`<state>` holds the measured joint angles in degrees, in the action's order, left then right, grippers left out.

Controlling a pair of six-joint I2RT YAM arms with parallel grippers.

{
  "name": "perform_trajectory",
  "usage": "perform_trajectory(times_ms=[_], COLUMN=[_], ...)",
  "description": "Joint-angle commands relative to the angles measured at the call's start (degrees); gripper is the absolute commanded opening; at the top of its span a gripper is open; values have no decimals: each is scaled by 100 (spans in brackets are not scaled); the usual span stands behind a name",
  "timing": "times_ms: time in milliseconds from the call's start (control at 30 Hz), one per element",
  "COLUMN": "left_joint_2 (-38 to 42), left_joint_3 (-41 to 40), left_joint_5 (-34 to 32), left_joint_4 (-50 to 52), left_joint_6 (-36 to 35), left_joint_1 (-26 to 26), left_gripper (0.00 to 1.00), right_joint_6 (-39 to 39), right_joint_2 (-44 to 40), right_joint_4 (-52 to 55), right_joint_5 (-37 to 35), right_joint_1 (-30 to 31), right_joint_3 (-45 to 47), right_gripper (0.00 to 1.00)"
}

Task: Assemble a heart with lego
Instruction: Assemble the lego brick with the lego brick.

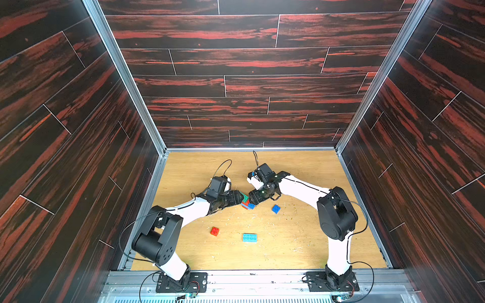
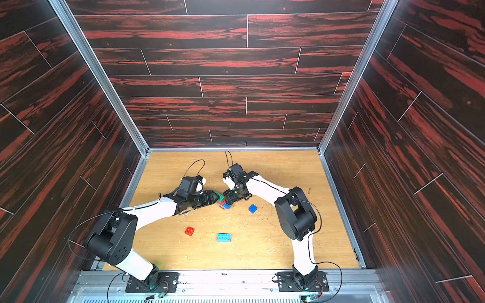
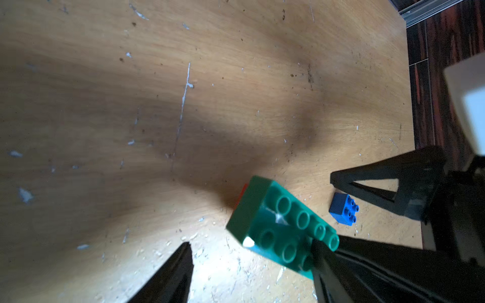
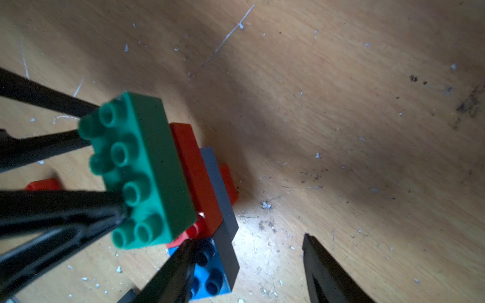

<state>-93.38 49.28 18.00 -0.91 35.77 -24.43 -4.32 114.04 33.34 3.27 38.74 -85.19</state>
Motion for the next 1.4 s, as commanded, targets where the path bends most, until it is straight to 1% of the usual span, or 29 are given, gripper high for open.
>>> perform_trajectory(times_ms=[0,100,233,400,467,533,833,867,933,1000,1067,1167,1267,1367], left_joint_2=[-183,-128,-49,-142,-230,-341,-361,-341,-312,-296,-339,-521,-464,-326], left_joint_3=[-143,2,-257,-44,172,284,168,87,-127,-228,-192,51,-50,-155], left_joint_5=[-382,-531,-590,-830,-1142,-1317,-1230,-1320,-1285,-1339,-1424,-1532,-1748,-1911], left_joint_4=[1347,1522,1370,1968,2375,2580,1773,1697,1378,1265,1371,1882,1954,2086], left_joint_6=[-196,-88,79,-43,-43,7,770,921,1169,1362,1393,1334,1435,1457], left_joint_1=[-66,-72,-98,-123,-227,-344,-517,-535,-542,-552,-564,-586,-730,-752], left_gripper=[74,73,73,72,72,71,71,71,71,71,71,71,70,69], right_joint_6=[10,17,21,5,2,0,74,88,56,78,58,41,-2,-14], right_joint_2=[206,232,285,296,286,316,316,313,299,303,316,325,279,252], right_joint_4=[208,188,234,242,200,190,50,50,17,-11,-29,-11,-85,-150], right_joint_5=[-340,-302,-346,-331,-300,-258,-53,-50,-18,76,0,-43,12,84], right_joint_1=[-14,-16,-20,-18,-16,-16,-9,-7,-11,-8,-8,-7,-7,-7], right_joint_3=[268,242,157,102,116,117,200,204,220,239,265,253,287,339], right_gripper=[68,68,67,66,66,65,64,64,64,63,63,63,62,62])
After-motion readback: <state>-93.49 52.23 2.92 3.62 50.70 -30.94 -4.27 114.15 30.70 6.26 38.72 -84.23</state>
